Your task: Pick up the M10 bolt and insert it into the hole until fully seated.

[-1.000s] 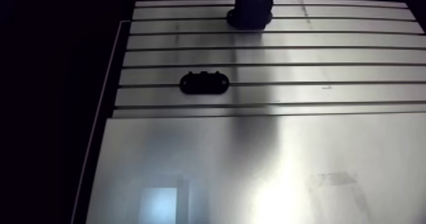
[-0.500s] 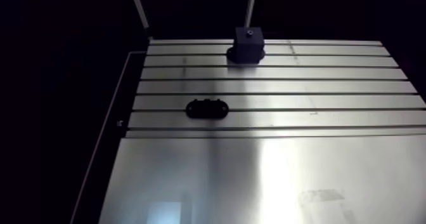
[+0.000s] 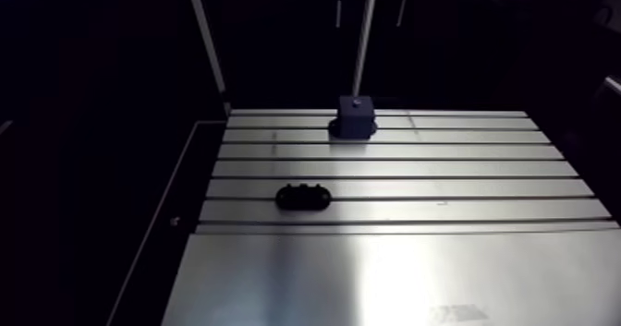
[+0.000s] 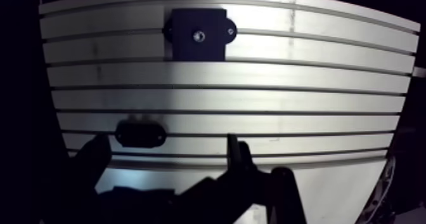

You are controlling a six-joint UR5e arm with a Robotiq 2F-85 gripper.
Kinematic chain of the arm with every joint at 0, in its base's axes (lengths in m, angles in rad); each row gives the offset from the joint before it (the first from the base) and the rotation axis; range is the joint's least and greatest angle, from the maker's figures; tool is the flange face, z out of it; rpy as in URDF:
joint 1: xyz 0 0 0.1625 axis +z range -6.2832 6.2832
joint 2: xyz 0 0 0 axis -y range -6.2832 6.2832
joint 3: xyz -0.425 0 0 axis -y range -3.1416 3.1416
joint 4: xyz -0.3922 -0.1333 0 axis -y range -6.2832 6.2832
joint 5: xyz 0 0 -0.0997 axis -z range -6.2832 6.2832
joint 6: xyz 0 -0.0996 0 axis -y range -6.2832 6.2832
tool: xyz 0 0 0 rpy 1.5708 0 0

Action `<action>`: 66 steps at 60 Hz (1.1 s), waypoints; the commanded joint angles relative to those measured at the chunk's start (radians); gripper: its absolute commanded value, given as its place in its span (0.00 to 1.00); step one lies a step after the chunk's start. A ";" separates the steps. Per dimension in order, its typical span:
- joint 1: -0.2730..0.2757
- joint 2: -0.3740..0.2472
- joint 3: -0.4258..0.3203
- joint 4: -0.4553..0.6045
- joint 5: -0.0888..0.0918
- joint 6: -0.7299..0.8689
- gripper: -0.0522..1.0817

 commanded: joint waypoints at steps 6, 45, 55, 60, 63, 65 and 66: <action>-0.013 -0.100 0.012 0.116 0.003 -0.055 0.05; -0.017 -0.147 0.078 0.100 0.037 -0.049 0.05; -0.020 -0.154 0.113 0.026 0.043 -0.049 0.05; -0.022 -0.163 0.123 0.022 0.044 -0.052 0.05; -0.024 -0.168 0.128 0.020 0.039 -0.052 0.05; -0.024 -0.168 0.128 0.020 0.039 -0.052 0.05; -0.024 -0.168 0.128 0.020 0.039 -0.052 0.05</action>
